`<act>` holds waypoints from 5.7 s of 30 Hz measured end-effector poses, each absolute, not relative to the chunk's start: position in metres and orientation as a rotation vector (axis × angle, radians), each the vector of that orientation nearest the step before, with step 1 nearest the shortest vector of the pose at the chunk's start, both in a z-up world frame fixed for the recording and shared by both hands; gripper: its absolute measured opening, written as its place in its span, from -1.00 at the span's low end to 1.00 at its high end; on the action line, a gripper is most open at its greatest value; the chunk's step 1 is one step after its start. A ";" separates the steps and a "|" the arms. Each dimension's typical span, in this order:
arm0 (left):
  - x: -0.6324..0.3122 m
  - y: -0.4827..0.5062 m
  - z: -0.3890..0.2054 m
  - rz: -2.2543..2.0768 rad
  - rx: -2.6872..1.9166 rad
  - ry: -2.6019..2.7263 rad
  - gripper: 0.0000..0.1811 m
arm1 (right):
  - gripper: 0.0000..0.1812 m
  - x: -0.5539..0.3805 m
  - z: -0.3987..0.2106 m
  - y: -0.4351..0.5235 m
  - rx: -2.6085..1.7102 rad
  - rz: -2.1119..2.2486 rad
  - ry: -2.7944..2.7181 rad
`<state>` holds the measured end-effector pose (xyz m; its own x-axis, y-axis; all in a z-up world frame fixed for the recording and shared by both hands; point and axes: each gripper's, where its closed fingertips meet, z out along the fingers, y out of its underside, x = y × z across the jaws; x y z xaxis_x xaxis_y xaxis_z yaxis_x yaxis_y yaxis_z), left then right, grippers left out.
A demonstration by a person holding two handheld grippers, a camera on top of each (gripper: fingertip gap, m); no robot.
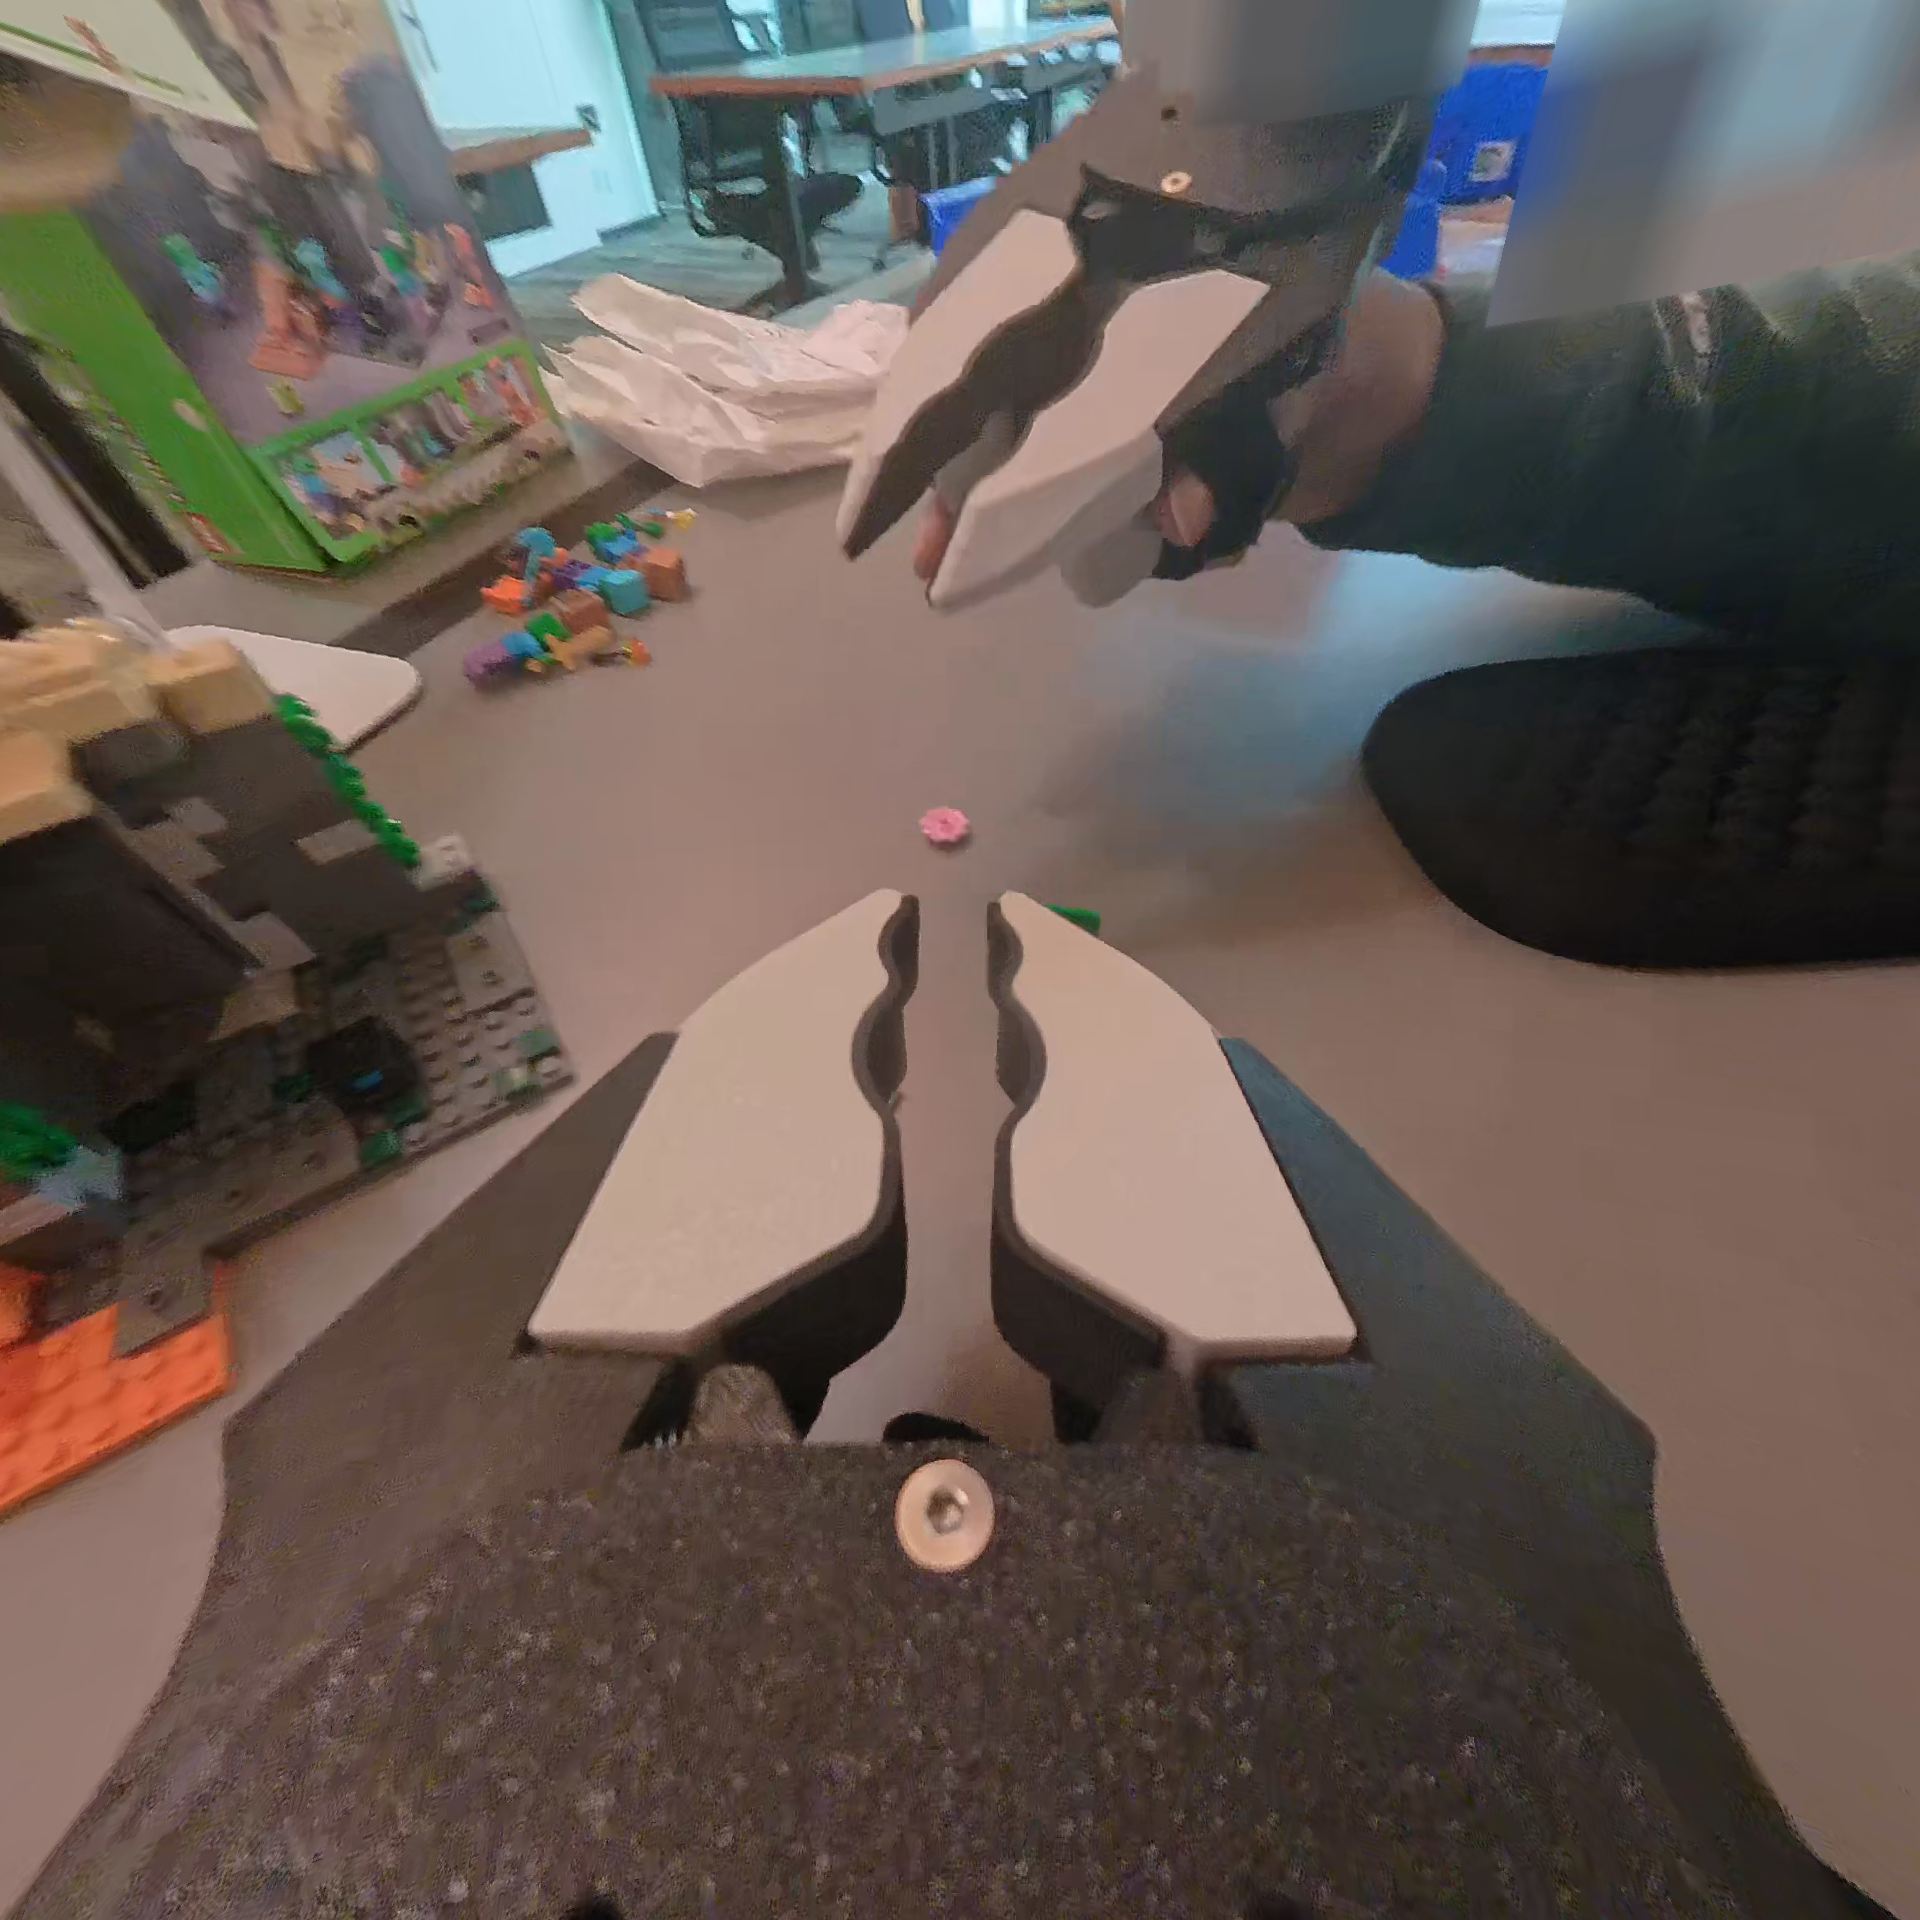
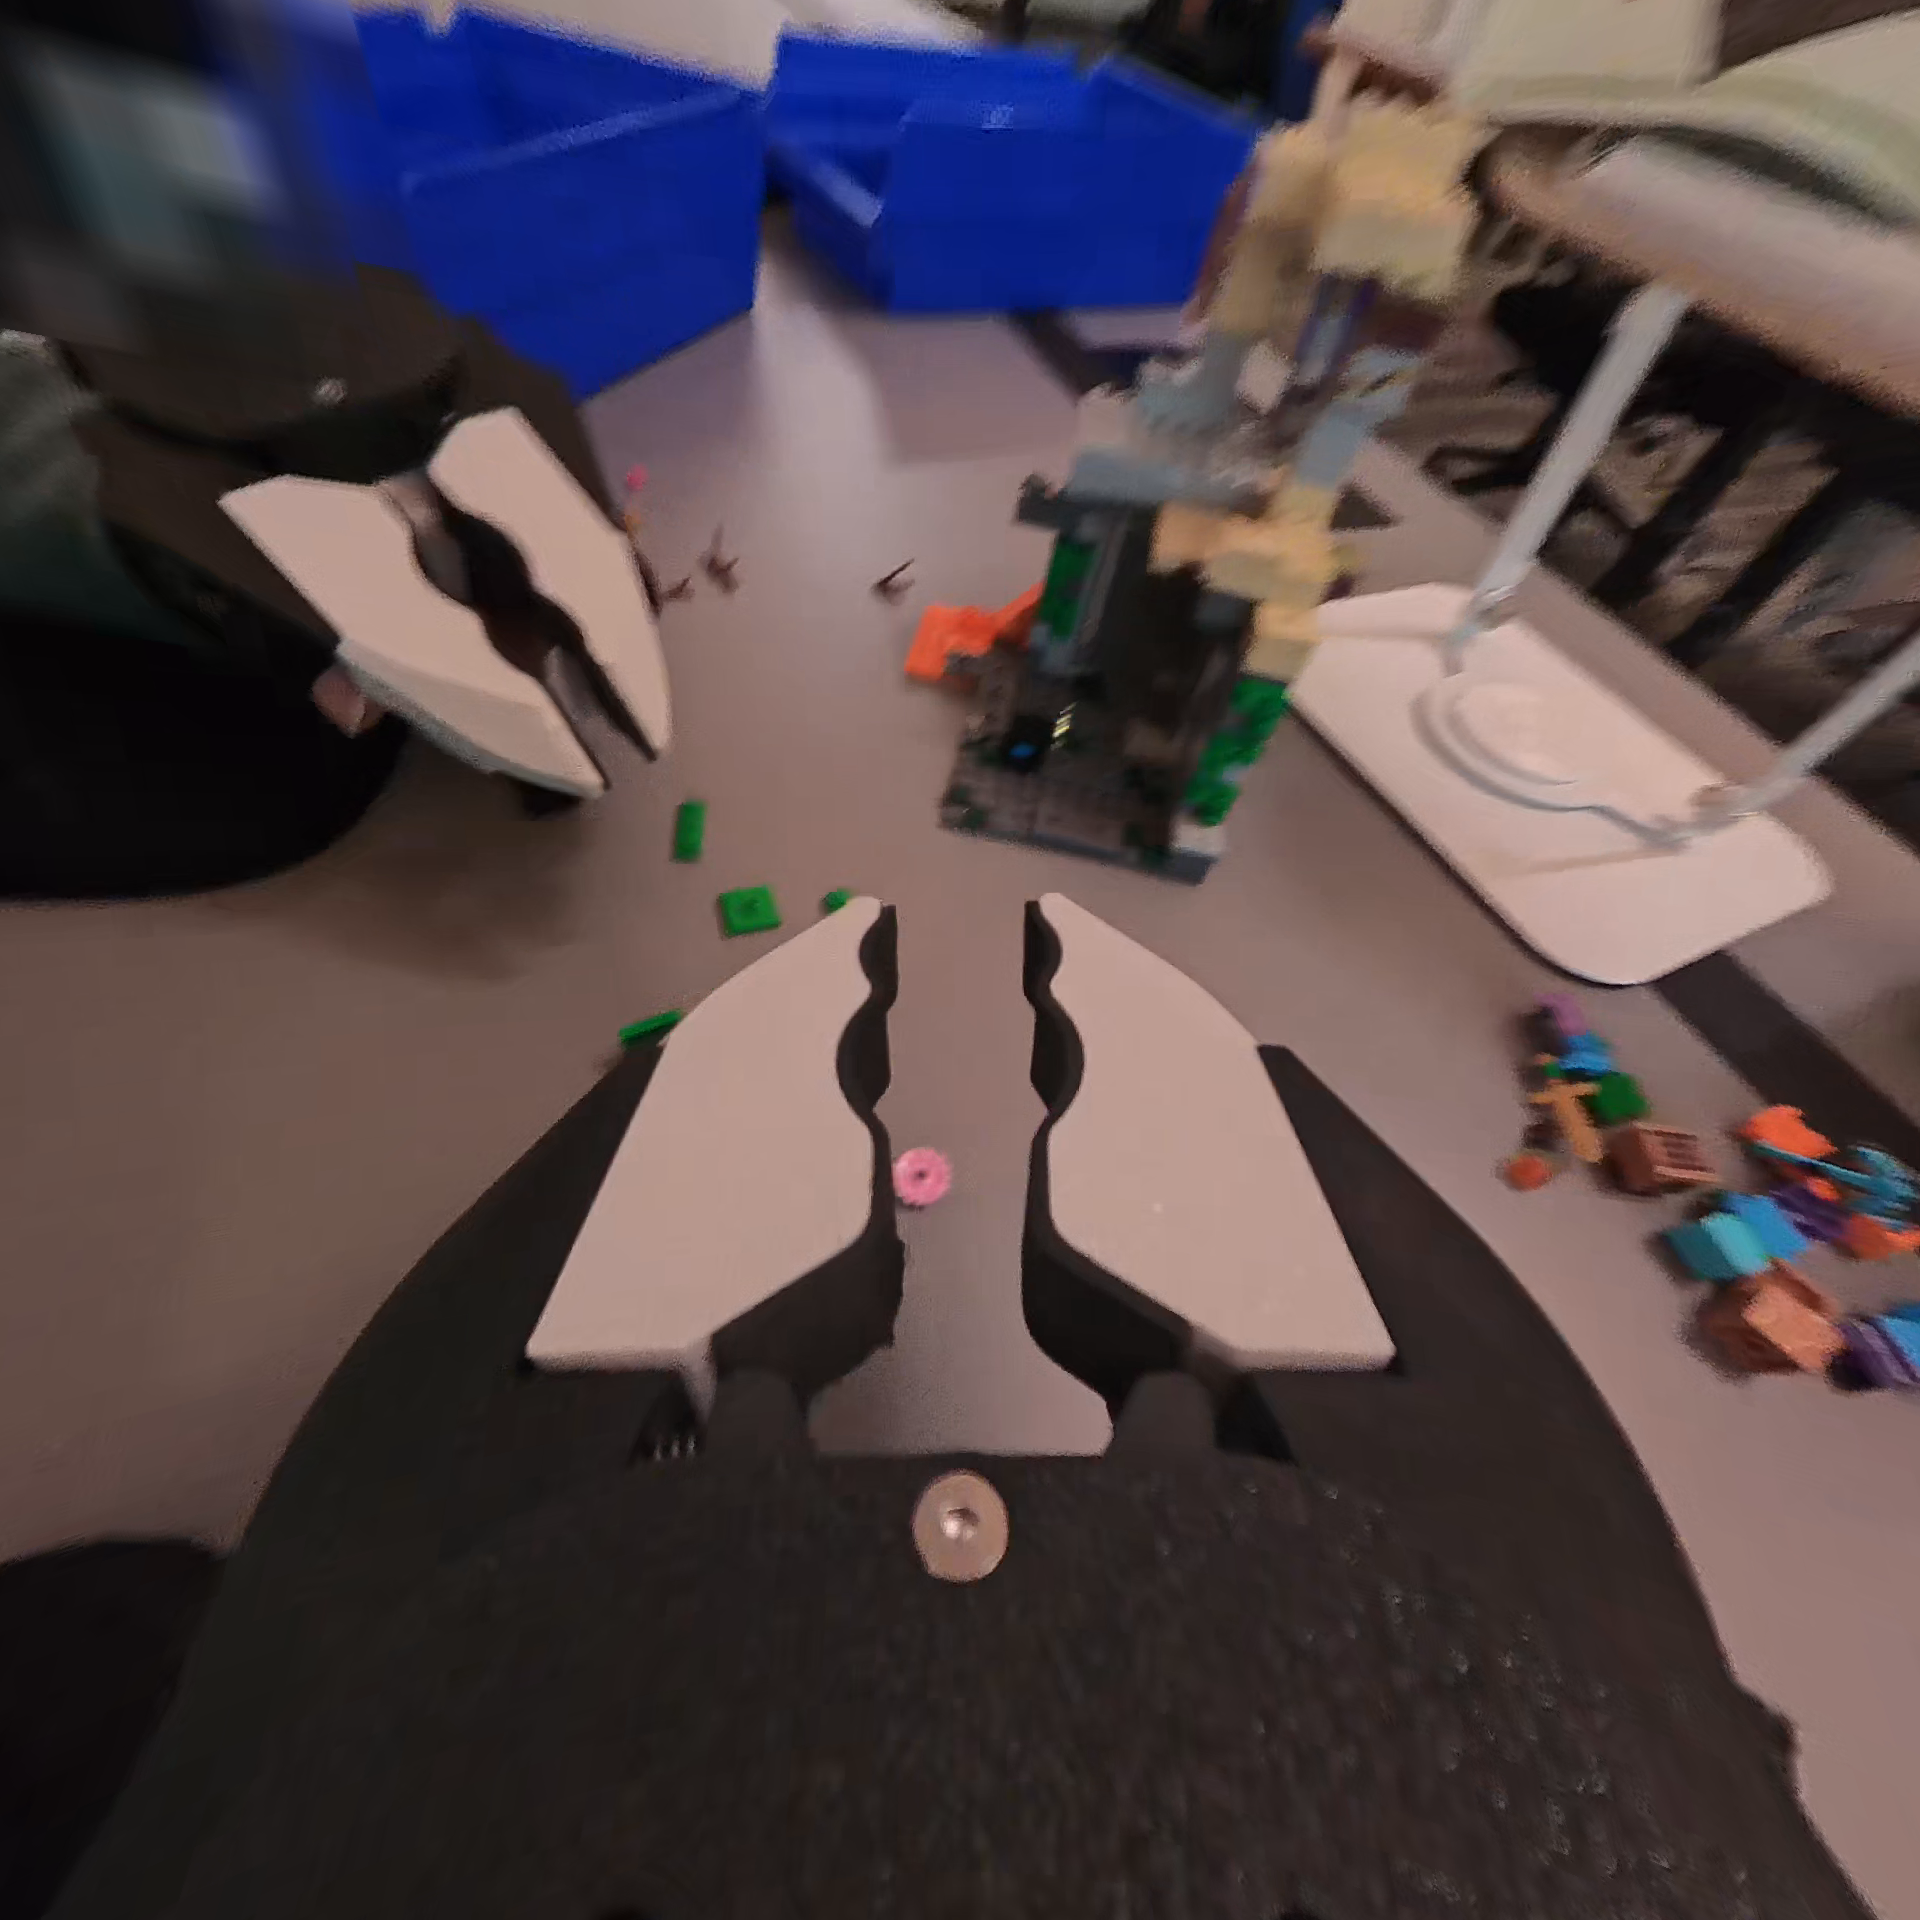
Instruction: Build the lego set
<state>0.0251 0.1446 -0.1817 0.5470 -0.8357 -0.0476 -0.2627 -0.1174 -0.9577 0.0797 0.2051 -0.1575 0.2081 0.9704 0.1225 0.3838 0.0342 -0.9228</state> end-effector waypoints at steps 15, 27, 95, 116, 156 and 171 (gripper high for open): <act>-0.058 0.193 -0.136 -0.263 -1.535 0.473 -1.00 | -1.00 0.144 -0.105 0.268 -1.454 0.607 -0.629; -0.072 0.235 -0.104 -0.311 -1.585 0.229 -1.00 | -1.00 0.173 -0.102 0.280 -1.431 0.595 -0.513; -0.064 0.219 -0.161 -0.267 -1.655 0.552 -1.00 | -0.85 0.072 -0.199 0.192 -1.538 0.801 -1.365; -0.061 0.216 -0.157 -0.276 -1.641 0.558 -1.00 | -0.82 0.071 -0.243 0.145 -1.593 0.715 -1.823; -0.071 0.222 -0.167 -0.338 -1.690 0.485 -1.00 | -0.69 0.111 -0.086 0.484 -1.067 -0.449 -1.476; -0.069 0.221 -0.170 -0.346 -1.699 0.500 -1.00 | -1.00 0.114 -0.092 0.489 -1.144 -0.360 -1.553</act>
